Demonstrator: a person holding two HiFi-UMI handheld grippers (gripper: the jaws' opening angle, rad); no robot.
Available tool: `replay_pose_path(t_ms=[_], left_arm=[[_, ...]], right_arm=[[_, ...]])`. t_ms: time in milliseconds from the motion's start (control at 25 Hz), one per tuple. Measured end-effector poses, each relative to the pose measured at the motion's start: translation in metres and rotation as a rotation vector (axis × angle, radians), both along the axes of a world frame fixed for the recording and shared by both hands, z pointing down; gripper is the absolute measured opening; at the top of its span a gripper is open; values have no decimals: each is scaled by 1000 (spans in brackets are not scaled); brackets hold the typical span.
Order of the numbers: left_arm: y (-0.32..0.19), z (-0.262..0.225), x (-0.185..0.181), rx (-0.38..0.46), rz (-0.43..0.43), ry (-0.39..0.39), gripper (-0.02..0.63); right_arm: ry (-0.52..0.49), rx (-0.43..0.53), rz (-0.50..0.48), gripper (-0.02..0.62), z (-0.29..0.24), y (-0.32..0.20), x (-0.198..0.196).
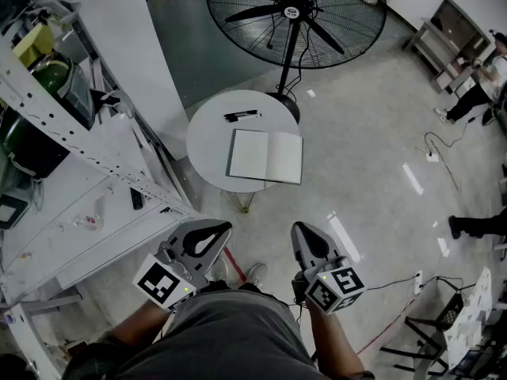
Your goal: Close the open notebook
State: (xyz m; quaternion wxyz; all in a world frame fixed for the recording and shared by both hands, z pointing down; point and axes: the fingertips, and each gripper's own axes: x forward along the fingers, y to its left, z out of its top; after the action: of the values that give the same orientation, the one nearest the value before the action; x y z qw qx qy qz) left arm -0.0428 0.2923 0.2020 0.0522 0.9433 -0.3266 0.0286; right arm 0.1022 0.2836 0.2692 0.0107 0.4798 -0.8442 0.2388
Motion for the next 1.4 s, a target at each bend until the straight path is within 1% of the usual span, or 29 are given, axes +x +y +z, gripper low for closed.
replay_pose_path(t_ms=[200,320,440,640,840,1000,1160,1400], left_arm=[[0,-1,5,6,1,0,15],[3,2,9,-22,-3,-10,15],[4,0,15,8,-5,-4,15],[13,3,28,14,-13,-6,15],[23,6,39,14,-24,-10,15],[30,12,46,-25,-36,-31,15],[32,7,52,13,-44,-34,15],[34,14,58,-8,-49,-48,15]], right_arm=[[0,10,-4,20,-3,0,4],[0,14,-6,20,-4,0,9],[3,17,-10,20,-5,3,14],[8,29,-7,21,-5,10,25],[2,23,-18,21,2,19,35],[-3,20,-30,21,4,22,42],[-13,17,-47,21,6,26,44],[-24,4,-59,21,13,26,48]])
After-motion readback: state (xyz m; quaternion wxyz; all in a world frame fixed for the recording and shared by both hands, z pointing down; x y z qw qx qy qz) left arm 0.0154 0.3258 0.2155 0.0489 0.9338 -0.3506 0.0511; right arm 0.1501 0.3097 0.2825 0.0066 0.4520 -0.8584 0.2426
